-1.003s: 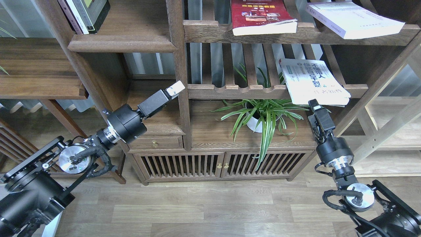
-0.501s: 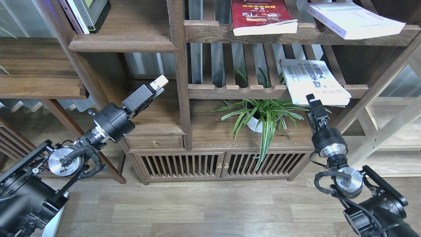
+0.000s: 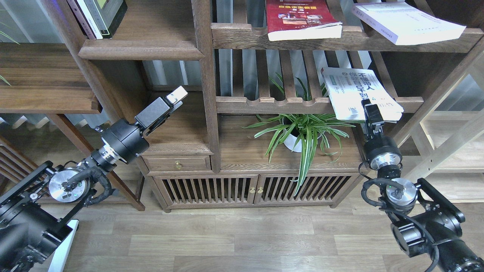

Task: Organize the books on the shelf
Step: 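Grip the white paperback's lower edge with the right gripper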

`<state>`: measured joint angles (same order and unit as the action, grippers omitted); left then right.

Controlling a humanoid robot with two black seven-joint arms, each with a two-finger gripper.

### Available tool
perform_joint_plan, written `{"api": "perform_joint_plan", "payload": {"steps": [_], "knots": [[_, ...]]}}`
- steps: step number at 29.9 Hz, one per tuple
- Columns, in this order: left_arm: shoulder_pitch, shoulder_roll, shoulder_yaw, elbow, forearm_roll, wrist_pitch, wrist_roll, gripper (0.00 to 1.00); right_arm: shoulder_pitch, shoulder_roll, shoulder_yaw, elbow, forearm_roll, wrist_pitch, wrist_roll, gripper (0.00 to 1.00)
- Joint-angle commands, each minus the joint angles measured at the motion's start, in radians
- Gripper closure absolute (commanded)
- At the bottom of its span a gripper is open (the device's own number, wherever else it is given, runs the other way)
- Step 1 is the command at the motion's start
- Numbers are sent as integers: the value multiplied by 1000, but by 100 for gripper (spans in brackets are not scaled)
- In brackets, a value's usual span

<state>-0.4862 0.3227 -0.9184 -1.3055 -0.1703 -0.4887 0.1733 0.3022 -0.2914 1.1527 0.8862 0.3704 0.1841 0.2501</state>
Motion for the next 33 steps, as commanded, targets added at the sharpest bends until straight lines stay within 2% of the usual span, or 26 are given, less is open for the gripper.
{"api": "perform_joint_plan", "payload": {"steps": [1, 28, 33], "knots": [[0, 1, 1, 0, 0, 0, 0, 1, 15, 0, 12, -21, 13, 0, -2, 1], [15, 1, 3, 2, 2, 0, 0, 1, 143, 46, 18, -214, 19, -2, -15, 0], [17, 1, 3, 2, 2, 0, 0, 1, 156, 54, 16, -240, 18, -2, -29, 0]]}}
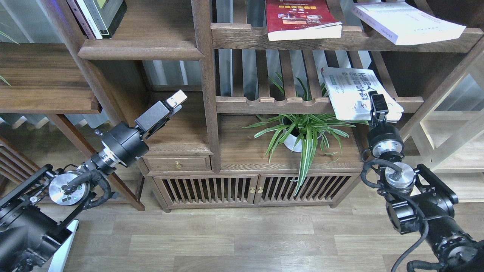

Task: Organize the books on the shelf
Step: 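Grip the white paperback's lower edge with the right gripper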

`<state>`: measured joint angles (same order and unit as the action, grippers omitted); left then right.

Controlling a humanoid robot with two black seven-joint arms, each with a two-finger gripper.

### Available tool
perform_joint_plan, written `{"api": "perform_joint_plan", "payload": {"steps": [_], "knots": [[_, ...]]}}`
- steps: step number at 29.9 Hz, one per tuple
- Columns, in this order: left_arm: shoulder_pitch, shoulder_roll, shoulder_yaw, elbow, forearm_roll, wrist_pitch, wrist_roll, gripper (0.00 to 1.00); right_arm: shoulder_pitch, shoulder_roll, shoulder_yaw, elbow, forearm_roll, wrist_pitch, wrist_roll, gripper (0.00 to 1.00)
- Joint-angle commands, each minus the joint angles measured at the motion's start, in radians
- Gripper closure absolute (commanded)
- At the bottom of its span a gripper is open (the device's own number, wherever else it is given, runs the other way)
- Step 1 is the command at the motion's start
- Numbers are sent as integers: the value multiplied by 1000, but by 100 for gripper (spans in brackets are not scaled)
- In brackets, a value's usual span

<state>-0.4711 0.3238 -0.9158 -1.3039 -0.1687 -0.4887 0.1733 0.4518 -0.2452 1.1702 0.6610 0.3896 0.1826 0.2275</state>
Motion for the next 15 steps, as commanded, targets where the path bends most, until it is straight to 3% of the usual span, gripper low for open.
{"api": "perform_joint_plan", "payload": {"steps": [1, 15], "knots": [[2, 1, 0, 0, 0, 0, 0, 1, 10, 12, 0, -20, -1, 0, -8, 0], [3, 8, -1, 0, 0, 0, 0, 1, 68, 21, -10, -43, -6, -55, -8, 0]]}}
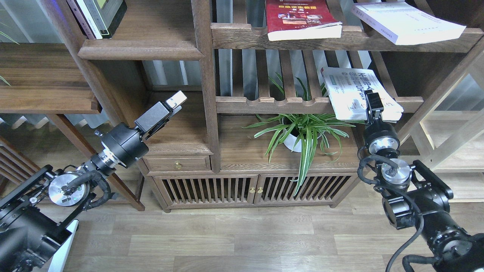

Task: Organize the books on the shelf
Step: 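Grip the white paperback's lower edge with the right gripper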

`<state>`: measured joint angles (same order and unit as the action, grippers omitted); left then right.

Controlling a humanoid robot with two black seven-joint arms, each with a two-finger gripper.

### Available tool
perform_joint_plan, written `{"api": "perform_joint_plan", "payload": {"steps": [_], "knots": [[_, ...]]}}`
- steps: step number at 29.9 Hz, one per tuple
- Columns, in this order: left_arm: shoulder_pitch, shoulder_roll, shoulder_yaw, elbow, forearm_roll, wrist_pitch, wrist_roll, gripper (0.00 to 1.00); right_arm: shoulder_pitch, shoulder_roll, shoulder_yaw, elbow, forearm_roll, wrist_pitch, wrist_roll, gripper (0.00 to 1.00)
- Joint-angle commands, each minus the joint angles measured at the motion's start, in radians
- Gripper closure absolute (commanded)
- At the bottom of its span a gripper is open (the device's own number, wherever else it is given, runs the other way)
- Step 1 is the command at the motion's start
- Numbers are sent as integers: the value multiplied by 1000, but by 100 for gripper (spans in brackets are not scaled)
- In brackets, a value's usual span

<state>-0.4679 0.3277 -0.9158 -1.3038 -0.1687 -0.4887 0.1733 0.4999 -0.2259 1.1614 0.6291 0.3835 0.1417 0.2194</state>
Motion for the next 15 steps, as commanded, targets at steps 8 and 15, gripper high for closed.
{"api": "perform_joint_plan", "payload": {"steps": [8, 15], "knots": [[0, 4, -1, -2, 0, 0, 0, 1, 57, 17, -6, -43, -2, -24, 0, 1], [11, 4, -1, -2, 0, 0, 0, 1, 52, 16, -11, -43, -6, -40, 0, 12]]}}
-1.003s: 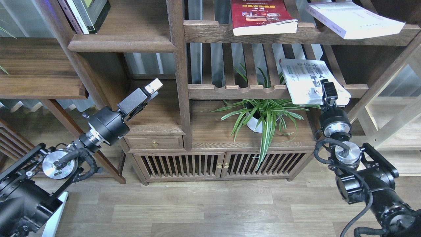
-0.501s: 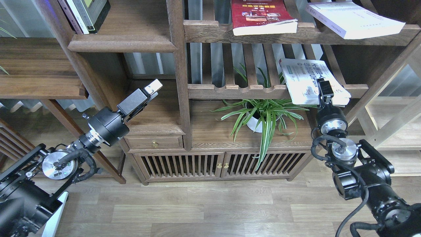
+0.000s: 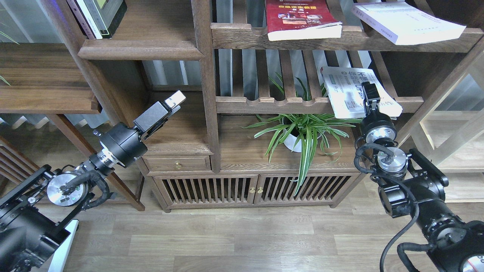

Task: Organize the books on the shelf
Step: 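Grip the white paperback's lower edge with the right gripper, then pull the white paperback off the shelf with the right gripper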

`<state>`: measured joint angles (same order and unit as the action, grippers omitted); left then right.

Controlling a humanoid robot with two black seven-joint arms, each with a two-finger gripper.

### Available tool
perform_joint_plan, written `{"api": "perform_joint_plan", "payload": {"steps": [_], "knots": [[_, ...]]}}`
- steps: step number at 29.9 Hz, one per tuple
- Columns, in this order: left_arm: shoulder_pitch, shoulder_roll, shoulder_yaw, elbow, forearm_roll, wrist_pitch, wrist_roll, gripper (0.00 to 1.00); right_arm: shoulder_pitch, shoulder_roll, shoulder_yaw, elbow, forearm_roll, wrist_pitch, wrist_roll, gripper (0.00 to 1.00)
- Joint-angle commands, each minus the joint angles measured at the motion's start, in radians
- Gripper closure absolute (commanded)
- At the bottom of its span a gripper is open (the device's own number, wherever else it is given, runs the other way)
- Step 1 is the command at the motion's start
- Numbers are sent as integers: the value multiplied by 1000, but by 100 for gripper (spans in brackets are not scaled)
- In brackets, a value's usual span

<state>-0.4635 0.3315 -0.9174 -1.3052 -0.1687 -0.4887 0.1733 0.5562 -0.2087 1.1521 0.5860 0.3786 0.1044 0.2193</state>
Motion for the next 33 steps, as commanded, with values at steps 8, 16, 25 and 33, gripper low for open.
{"api": "perform_joint_plan", "payload": {"steps": [8, 16, 25, 33], "knots": [[22, 1, 0, 1, 0, 0, -2, 1, -9, 0, 3, -3, -1, 14, 6, 39], [25, 11, -1, 0, -2, 0, -3, 1, -10, 5, 1, -6, -3, 75, 6, 56], [32, 12, 0, 0, -2, 0, -3, 1, -30, 5, 6, -11, -3, 156, 11, 84], [32, 8, 2, 0, 0, 0, -3, 1, -90, 3, 14, -26, 3, 334, 5, 96]]}}
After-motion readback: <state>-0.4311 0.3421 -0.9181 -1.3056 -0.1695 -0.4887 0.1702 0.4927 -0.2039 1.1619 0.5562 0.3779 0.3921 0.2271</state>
